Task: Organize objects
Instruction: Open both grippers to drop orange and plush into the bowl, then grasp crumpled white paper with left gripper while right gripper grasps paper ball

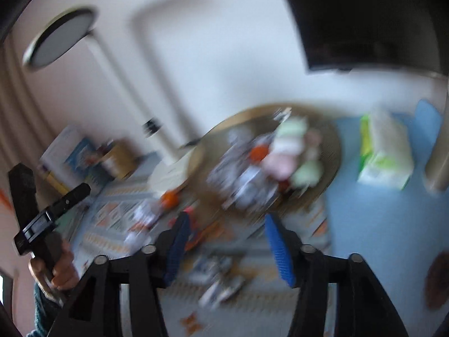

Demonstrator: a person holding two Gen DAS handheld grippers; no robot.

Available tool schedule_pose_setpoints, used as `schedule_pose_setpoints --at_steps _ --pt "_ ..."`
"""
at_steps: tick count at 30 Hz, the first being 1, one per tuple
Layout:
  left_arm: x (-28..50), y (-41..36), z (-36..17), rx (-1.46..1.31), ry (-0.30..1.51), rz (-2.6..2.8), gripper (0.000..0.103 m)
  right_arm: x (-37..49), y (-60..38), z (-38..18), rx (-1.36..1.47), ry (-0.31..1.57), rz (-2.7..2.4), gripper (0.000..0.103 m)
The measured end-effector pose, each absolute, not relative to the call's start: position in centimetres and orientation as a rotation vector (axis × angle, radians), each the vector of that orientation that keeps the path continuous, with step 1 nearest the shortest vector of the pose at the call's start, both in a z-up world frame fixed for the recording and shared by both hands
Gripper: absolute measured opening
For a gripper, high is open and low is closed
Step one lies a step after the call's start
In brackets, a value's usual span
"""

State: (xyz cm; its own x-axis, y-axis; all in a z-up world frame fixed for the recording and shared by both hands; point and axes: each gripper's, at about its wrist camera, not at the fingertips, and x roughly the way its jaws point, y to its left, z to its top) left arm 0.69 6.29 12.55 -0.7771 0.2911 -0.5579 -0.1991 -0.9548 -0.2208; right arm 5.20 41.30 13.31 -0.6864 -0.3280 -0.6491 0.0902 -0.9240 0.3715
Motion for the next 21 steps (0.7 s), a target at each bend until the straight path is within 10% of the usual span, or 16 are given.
schedule_pose_setpoints --at_steps 8,21 --pt "3.0 -0.5 2.8 -1.116 -0.259 2.912 0.102 8.5 34.9 6.4 1.020 -0.352 -2.774 0.068" --pt "3.2 2.5 3.1 -1.096 -0.259 2.597 0.100 7.0 32.7 5.8 1.099 -0.327 -2.572 0.084"
